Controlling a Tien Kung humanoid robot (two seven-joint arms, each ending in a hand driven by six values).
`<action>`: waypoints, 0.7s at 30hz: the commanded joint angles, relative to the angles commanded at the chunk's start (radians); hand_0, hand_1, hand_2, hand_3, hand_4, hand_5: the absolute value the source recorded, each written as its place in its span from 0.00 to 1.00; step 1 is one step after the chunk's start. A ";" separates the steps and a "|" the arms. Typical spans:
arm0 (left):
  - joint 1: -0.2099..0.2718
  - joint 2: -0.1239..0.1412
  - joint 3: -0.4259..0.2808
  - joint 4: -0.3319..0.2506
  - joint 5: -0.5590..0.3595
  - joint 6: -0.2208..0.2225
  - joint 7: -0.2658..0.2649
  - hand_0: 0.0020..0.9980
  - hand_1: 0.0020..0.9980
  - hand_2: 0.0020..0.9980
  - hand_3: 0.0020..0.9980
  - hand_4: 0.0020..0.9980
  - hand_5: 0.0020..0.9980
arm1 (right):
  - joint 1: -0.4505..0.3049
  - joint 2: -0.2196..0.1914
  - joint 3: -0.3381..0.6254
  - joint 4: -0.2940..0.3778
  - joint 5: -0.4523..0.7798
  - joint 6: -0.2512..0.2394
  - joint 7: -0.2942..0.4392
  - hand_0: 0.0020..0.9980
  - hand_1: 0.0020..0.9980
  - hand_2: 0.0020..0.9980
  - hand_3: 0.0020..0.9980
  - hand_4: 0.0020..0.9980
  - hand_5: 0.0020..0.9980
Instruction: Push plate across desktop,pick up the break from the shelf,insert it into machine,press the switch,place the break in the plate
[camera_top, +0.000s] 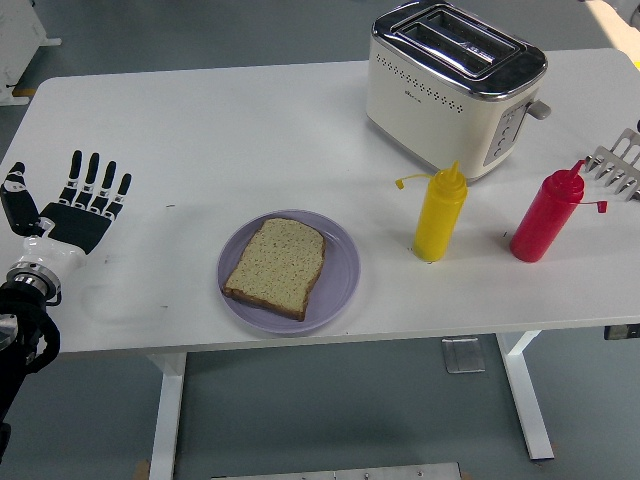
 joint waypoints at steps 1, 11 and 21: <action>0.002 -0.001 -0.002 -0.001 -0.001 0.000 0.001 0.79 0.75 0.70 0.70 0.77 1.00 | -0.029 0.004 0.028 0.000 0.039 -0.014 0.021 0.62 0.64 0.64 0.63 0.66 0.26; 0.007 -0.005 -0.007 -0.024 -0.018 -0.002 0.010 0.79 0.75 0.70 0.70 0.77 1.00 | -0.268 0.121 0.216 -0.023 0.379 -0.075 0.194 0.74 0.67 0.65 0.65 0.68 0.31; 0.014 -0.003 -0.007 -0.088 -0.042 0.002 0.018 0.79 0.75 0.70 0.70 0.77 1.00 | -0.463 0.206 0.247 -0.021 0.612 -0.077 0.234 0.78 0.72 0.68 0.68 0.72 0.44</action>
